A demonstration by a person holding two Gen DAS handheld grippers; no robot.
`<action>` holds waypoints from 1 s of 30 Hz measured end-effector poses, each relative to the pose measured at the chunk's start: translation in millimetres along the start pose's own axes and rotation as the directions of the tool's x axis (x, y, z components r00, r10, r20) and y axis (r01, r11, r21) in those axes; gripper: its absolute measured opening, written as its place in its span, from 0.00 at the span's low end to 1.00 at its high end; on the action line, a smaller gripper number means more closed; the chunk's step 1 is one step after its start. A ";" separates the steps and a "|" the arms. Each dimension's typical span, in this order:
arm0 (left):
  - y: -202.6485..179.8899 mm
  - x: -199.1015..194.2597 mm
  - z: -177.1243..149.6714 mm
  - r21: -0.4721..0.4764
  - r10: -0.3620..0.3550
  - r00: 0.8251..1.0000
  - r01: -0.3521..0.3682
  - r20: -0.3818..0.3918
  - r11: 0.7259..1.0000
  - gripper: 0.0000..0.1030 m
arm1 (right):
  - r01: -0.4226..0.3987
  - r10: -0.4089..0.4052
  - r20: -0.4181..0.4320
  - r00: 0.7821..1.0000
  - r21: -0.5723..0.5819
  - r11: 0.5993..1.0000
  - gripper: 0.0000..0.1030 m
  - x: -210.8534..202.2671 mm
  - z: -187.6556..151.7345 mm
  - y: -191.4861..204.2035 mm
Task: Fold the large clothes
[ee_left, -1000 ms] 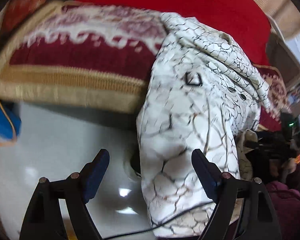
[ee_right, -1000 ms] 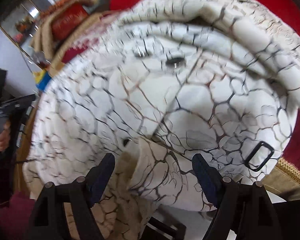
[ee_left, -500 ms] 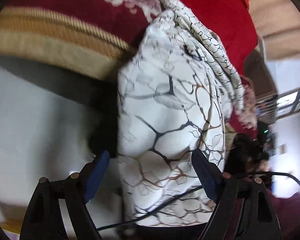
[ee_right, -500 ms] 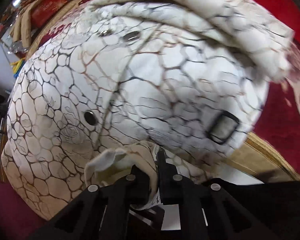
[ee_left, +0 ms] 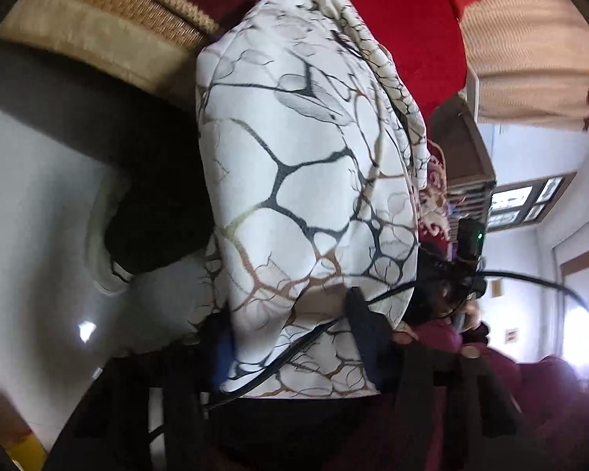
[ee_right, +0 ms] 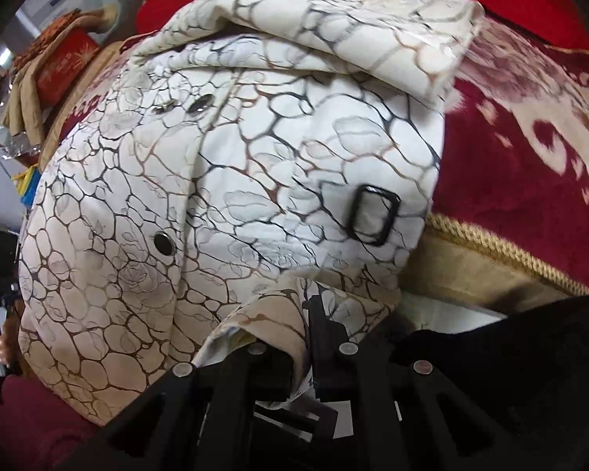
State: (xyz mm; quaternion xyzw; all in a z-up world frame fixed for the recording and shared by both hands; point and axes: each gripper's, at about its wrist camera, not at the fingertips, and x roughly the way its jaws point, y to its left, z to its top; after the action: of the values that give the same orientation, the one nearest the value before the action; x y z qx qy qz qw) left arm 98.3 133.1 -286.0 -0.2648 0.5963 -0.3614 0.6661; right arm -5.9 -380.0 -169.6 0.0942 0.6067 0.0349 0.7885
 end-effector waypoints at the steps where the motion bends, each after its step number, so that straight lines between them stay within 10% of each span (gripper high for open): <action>1: -0.7 -1.4 -0.2 0.001 0.003 1.000 -0.003 0.004 1.000 0.38 | -0.010 0.010 -0.002 1.000 0.012 1.000 0.07 -0.4 -3.9 -4.7; 7: -16.5 -26.6 2.1 0.059 -0.024 0.998 0.020 0.061 0.998 0.11 | -0.078 0.075 0.074 0.994 0.039 0.996 0.07 -29.1 -21.1 -12.8; 14: -43.9 -53.7 4.8 0.184 -0.080 0.989 0.056 0.127 0.981 0.09 | -0.081 0.076 0.256 0.964 0.011 0.997 0.07 -100.2 -6.2 -4.8; 18: -21.2 -34.4 11.6 0.070 -0.048 0.997 0.044 0.056 0.997 0.41 | -0.057 0.058 0.284 0.957 -0.009 0.998 0.07 -121.2 -0.1 6.7; 24: -30.4 -30.2 3.6 0.106 -0.065 0.995 0.057 0.074 0.993 0.43 | -0.159 0.148 0.095 0.984 0.115 0.981 0.09 -75.3 -9.1 -6.7; 26: -41.8 -33.4 3.3 0.153 -0.043 0.994 0.027 0.101 0.988 0.22 | -0.185 0.172 0.095 0.981 0.160 0.970 0.21 -60.6 -16.7 -12.2; 28: -47.1 -35.3 6.2 0.169 -0.043 0.992 0.023 0.115 0.985 0.13 | -0.192 0.182 0.067 0.981 0.207 0.959 0.90 -43.7 -25.8 -26.7; 30: -49.0 -34.9 8.1 0.182 -0.034 0.993 0.014 0.109 0.983 0.13 | -0.222 0.213 0.065 0.975 0.256 0.941 1.00 -19.2 -31.1 -37.5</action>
State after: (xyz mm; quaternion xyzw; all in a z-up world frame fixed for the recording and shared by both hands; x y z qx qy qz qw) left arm 97.2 130.9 -225.4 -0.2302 0.5197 -0.4065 0.7153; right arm -43.1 -416.7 -166.1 0.2644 0.5774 0.0397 0.7714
